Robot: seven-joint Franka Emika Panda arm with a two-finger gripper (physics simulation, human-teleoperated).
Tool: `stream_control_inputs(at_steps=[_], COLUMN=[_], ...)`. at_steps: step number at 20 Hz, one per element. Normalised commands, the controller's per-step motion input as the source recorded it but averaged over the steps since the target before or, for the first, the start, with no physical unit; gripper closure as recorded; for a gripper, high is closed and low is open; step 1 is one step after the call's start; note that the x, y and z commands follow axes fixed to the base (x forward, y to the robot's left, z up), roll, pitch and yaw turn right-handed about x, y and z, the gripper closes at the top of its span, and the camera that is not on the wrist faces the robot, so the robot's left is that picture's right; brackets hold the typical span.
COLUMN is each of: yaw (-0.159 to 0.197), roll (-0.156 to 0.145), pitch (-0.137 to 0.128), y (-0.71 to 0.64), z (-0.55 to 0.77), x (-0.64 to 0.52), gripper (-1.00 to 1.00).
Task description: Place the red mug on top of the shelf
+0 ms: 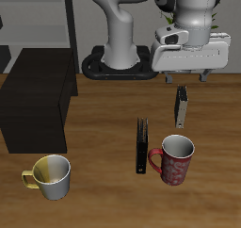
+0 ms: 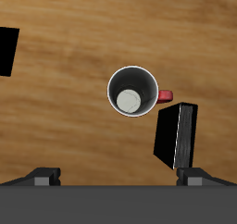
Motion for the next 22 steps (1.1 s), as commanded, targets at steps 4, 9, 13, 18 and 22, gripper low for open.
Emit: stream_control_inputs(at_steps=[4, 9, 13, 18, 22], yaw=[-0.03, 0.001, 0.0, 0.039, -0.005], roll=[0.02, -0.003, 0.036, 0.026, -0.004], pitch=[0.051, 0.015, 0.014, 0.002, 0.012], y=[0.12, 0.08, 0.19, 0.19, 0.06], z=[-0.18, -0.16, -0.29, -0.38, -0.34], x=[0.36, 0.27, 0.23, 0.16, 0.14], gripper=[-1.0, -1.0, -1.0, -1.0, -1.0])
